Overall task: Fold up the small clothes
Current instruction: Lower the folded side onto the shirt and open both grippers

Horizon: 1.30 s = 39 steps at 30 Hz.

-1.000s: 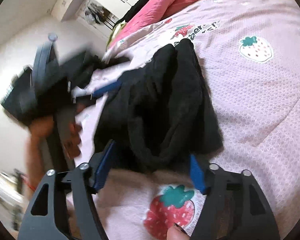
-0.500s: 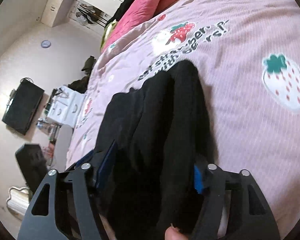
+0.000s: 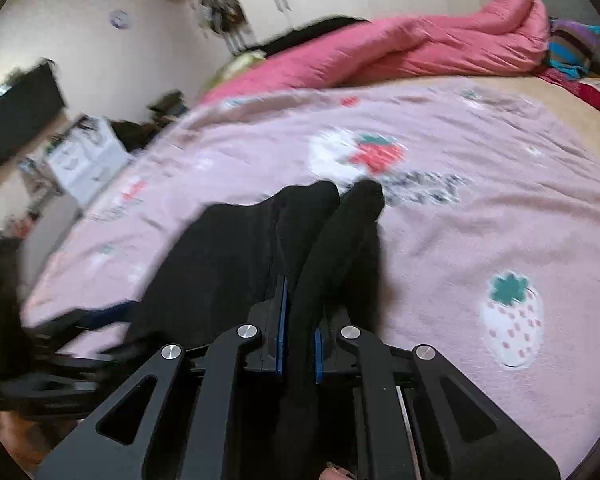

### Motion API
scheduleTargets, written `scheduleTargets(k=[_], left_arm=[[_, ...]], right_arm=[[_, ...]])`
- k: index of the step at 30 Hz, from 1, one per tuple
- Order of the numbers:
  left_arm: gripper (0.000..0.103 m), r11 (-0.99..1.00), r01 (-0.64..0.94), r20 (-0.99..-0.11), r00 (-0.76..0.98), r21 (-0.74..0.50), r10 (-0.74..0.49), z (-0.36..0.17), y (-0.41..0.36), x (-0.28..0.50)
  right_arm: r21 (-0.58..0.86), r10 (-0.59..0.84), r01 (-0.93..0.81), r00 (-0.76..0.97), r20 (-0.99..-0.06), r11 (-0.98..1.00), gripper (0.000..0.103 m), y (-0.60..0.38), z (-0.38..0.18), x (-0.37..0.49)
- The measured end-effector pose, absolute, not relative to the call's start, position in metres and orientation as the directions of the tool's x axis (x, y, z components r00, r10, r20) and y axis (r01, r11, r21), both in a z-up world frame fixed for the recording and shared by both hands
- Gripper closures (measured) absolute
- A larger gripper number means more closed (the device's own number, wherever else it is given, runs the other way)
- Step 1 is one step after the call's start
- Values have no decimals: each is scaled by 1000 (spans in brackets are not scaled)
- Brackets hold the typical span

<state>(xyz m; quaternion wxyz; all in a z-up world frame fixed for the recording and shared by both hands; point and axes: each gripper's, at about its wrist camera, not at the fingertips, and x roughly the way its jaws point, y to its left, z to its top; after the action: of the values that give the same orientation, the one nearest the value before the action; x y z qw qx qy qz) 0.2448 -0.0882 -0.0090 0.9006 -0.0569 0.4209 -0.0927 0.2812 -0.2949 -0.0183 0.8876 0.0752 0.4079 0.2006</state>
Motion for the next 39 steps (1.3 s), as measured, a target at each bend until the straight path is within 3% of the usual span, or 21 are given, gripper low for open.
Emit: scheduleTargets(k=[4, 7, 17, 19, 21, 29, 34, 36, 39], left_arm=[[30, 981, 119, -751, 632, -151, -192, -12, -93, 244], [30, 980, 114, -751, 630, -161, -197, -13, -92, 243], [29, 978, 103, -751, 628, -179, -203, -14, -89, 238], [29, 979, 103, -751, 629, -179, -203, -14, -88, 237], [29, 978, 102, -750, 629, -181, -205, -14, -88, 236], [27, 977, 98, -739, 641, -191, -209, -10, -87, 224], [21, 975, 100, -730, 648, -200, -216, -6, -85, 214], [19, 975, 104, -729, 649, -196, -216, -5, -86, 210], [16, 975, 109, -728, 650, -192, -216, -4, -86, 204]], right_arm=[[370, 445, -249, 564, -696, 895, 92, -307, -32, 287], [346, 415, -232, 577, -704, 909, 87, -309, -34, 284], [364, 409, -199, 573, -710, 910, 59, -325, -25, 261], [382, 423, -198, 567, -707, 903, 58, -330, -24, 255], [389, 428, -197, 562, -708, 900, 49, -334, -21, 248], [406, 442, -200, 581, -684, 892, 45, -348, -11, 217], [382, 423, -205, 608, -671, 901, 31, -350, -5, 201], [375, 416, -206, 634, -652, 904, 19, -350, 0, 194], [346, 393, -211, 670, -630, 914, 11, -349, 9, 184]])
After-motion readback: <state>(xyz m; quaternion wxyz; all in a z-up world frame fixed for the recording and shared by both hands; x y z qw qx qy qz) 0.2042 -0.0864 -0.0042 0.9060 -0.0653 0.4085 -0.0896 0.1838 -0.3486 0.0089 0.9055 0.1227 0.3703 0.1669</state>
